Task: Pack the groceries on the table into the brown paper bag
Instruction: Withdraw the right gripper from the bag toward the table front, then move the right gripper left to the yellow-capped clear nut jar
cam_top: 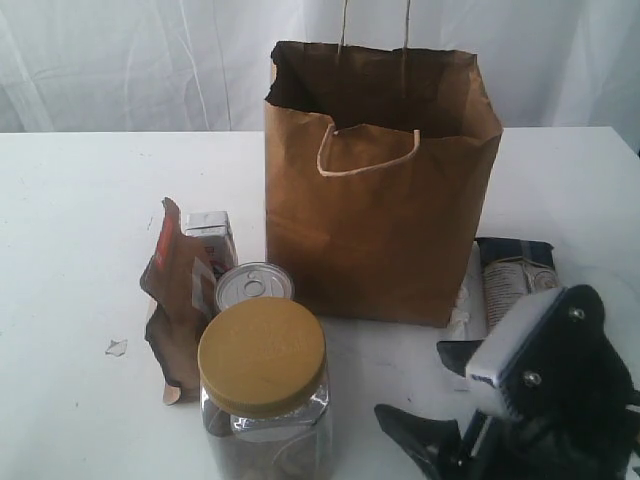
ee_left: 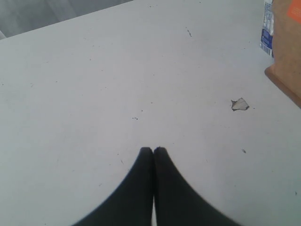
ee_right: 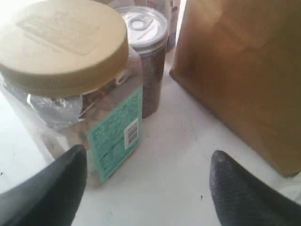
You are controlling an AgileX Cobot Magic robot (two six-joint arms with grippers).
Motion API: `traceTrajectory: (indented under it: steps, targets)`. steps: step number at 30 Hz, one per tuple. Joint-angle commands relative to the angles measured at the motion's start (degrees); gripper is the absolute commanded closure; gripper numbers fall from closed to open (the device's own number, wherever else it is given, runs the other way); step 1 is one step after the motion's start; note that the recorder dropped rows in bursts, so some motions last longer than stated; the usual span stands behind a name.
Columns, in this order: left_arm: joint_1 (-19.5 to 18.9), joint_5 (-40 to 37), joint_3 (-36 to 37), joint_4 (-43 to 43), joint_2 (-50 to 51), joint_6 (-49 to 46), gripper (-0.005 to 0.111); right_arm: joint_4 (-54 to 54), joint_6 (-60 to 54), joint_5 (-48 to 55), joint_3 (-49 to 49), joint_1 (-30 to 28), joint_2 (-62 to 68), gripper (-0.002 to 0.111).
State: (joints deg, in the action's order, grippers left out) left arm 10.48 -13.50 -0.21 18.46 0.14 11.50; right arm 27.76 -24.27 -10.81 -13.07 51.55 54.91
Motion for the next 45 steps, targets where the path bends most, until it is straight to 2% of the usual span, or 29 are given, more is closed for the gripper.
traceTrajectory:
  steps: [1,5,10,12,15,18,21,26,28,33,36,38,41,45]
  targets:
    - [-0.2,0.2,0.2,0.0,-0.1,0.2,0.107,-0.3,-1.0,-2.9,4.3,2.5,-3.4,0.040]
    - [-0.2,0.2,0.2,0.0,-0.1,0.2,0.107,-2.7,-0.4,-3.9,4.8,2.7,-3.5,0.040]
    - [-0.2,0.2,0.2,0.0,-0.1,0.2,0.107,-18.6,21.4,-9.3,5.6,2.7,-3.5,0.040]
    - [-0.2,0.2,0.2,0.0,-0.1,0.2,0.107,-25.4,27.2,-14.5,6.6,2.7,-3.5,0.040]
    - [-0.2,0.2,0.2,0.0,-0.1,0.2,0.107,-28.5,25.8,-22.2,8.2,2.7,-3.4,0.040]
    - [-0.2,0.2,0.2,0.0,-0.1,0.2,0.107,-27.4,22.9,-25.6,9.5,2.7,-3.4,0.040]
    - [-0.2,0.2,0.2,0.0,-0.1,0.2,0.107,-28.2,22.8,-23.9,10.0,2.7,-3.4,0.040]
    - [-0.2,0.2,0.2,0.0,-0.1,0.2,0.107,-43.2,23.0,-19.9,9.4,2.7,-1.5,0.040]
    - [-0.2,0.2,0.2,0.0,-0.1,0.2,0.107,-46.0,25.2,-19.7,9.1,2.7,1.4,0.040]
    - [-0.2,0.2,0.2,0.0,-0.1,0.2,0.107,-44.7,27.4,-27.7,9.1,2.7,7.4,0.040]
    - [-0.2,0.2,0.2,0.0,-0.1,0.2,0.107,-41.7,27.4,-33.1,9.1,2.7,9.4,0.040]
    - [-0.2,0.2,0.2,0.0,-0.1,0.2,0.107,-37.7,27.4,-33.3,9.0,2.7,10.0,0.040]
    - [-0.2,0.2,0.2,0.0,-0.1,0.2,0.107,-26.4,26.6,-32.6,9.0,2.6,11.0,0.041]
    - [-0.2,0.2,0.2,0.0,-0.1,0.2,0.107,-8.5,23.0,-32.6,6.8,2.6,12.2,0.055]
